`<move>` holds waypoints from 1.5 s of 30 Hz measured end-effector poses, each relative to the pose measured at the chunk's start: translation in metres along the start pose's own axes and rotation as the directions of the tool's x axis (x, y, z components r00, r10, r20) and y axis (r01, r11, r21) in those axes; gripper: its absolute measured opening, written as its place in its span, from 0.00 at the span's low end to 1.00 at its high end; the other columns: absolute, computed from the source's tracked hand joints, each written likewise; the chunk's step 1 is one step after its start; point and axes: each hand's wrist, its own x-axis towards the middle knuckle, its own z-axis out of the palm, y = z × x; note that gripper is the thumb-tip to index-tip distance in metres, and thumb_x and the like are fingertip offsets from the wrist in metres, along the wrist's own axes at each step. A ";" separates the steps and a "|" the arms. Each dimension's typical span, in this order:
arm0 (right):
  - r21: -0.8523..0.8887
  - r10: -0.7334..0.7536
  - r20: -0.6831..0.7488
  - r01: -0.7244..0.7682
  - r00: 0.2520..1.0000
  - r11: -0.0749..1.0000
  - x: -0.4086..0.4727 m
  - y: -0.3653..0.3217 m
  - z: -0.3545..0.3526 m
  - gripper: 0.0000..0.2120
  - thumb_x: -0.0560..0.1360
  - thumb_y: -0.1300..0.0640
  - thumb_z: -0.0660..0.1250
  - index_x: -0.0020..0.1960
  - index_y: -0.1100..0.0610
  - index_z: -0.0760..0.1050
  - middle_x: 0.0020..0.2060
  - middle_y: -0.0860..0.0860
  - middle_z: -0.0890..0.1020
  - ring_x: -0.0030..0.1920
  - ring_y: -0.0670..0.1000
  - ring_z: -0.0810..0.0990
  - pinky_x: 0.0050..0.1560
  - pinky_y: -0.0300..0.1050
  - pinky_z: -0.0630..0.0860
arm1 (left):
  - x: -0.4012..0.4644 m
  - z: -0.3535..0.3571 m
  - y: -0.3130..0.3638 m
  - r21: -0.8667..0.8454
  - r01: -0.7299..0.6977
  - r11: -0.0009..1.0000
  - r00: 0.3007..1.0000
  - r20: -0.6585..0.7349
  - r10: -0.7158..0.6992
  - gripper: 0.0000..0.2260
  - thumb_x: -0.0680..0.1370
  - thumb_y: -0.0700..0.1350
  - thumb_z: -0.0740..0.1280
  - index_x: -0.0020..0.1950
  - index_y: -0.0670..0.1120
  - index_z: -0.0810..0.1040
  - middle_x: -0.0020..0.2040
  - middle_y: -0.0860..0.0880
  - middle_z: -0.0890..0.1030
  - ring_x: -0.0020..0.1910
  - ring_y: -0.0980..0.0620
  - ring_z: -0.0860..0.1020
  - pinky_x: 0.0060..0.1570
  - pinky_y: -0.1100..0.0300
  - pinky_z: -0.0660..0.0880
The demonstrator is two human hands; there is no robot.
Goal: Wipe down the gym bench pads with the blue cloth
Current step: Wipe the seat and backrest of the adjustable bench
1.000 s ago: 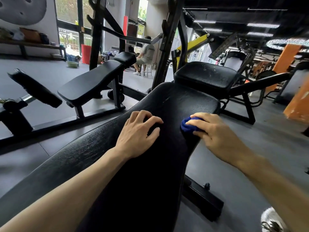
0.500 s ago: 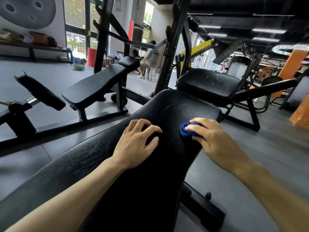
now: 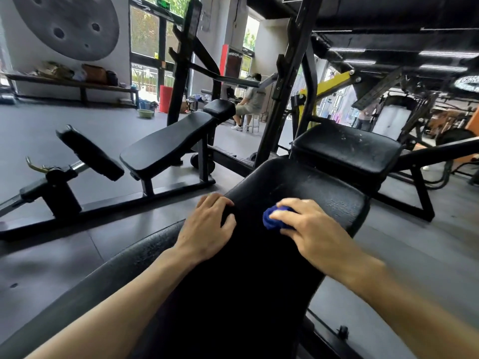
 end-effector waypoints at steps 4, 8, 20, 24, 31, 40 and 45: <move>-0.034 -0.026 0.039 0.027 0.999 0.999 0.043 -0.001 0.019 0.15 0.77 0.55 0.71 0.63 0.45 0.79 0.64 0.42 0.75 0.63 0.49 0.71 0.61 0.50 0.75 | 0.007 0.005 -0.011 0.049 -0.015 0.999 1.000 -0.016 0.016 0.18 0.79 0.53 0.57 0.63 0.48 0.77 0.61 0.53 0.75 0.61 0.50 0.69 0.66 0.53 0.69; 0.025 -0.023 0.057 0.022 0.998 0.999 0.115 -0.020 0.061 0.14 0.81 0.54 0.65 0.65 0.46 0.77 0.65 0.45 0.73 0.66 0.52 0.68 0.67 0.47 0.69 | 0.004 0.008 -0.020 0.078 0.041 0.996 0.999 -0.016 -0.039 0.19 0.81 0.53 0.60 0.68 0.47 0.74 0.63 0.50 0.73 0.65 0.49 0.69 0.67 0.55 0.68; -0.047 0.024 0.057 -0.021 0.998 0.999 0.101 0.009 0.027 0.16 0.79 0.56 0.69 0.66 0.47 0.78 0.62 0.44 0.74 0.63 0.51 0.70 0.63 0.48 0.72 | 0.001 0.005 -0.013 0.142 0.053 0.988 0.999 -0.017 -0.051 0.26 0.79 0.59 0.52 0.68 0.46 0.74 0.63 0.49 0.74 0.64 0.48 0.70 0.68 0.56 0.66; -0.048 0.095 0.093 -0.091 0.991 0.995 0.138 0.004 0.039 0.15 0.80 0.57 0.67 0.66 0.48 0.78 0.61 0.47 0.74 0.63 0.54 0.69 0.65 0.48 0.70 | -0.001 0.004 -0.011 0.159 0.071 0.985 0.997 -0.024 -0.068 0.25 0.79 0.58 0.54 0.69 0.46 0.74 0.63 0.49 0.74 0.64 0.48 0.70 0.67 0.58 0.63; -0.026 0.077 -0.038 -0.078 0.996 0.997 0.045 0.016 0.004 0.13 0.77 0.57 0.71 0.61 0.50 0.81 0.62 0.43 0.76 0.61 0.50 0.71 0.60 0.43 0.70 | 0.000 0.006 -0.011 0.173 0.069 0.982 0.998 -0.010 -0.068 0.29 0.78 0.60 0.49 0.70 0.45 0.74 0.64 0.49 0.74 0.65 0.47 0.69 0.70 0.54 0.66; 0.027 0.122 0.033 -0.123 0.992 0.992 0.108 0.015 0.024 0.23 0.78 0.60 0.70 0.72 0.50 0.72 0.68 0.48 0.73 0.67 0.56 0.70 0.70 0.48 0.68 | 0.002 0.000 0.004 0.062 -0.041 0.997 0.999 -0.030 0.043 0.29 0.79 0.46 0.64 0.79 0.42 0.63 0.74 0.47 0.65 0.73 0.47 0.66 0.73 0.53 0.68; 0.124 0.088 0.034 -0.092 0.995 0.988 0.088 0.018 0.002 0.43 0.75 0.54 0.75 0.81 0.50 0.54 0.80 0.49 0.59 0.79 0.50 0.56 0.79 0.49 0.58 | 0.034 0.006 0.041 -0.115 -0.101 0.988 0.992 0.060 0.108 0.33 0.81 0.42 0.64 0.83 0.53 0.55 0.83 0.53 0.55 0.80 0.55 0.55 0.74 0.70 0.49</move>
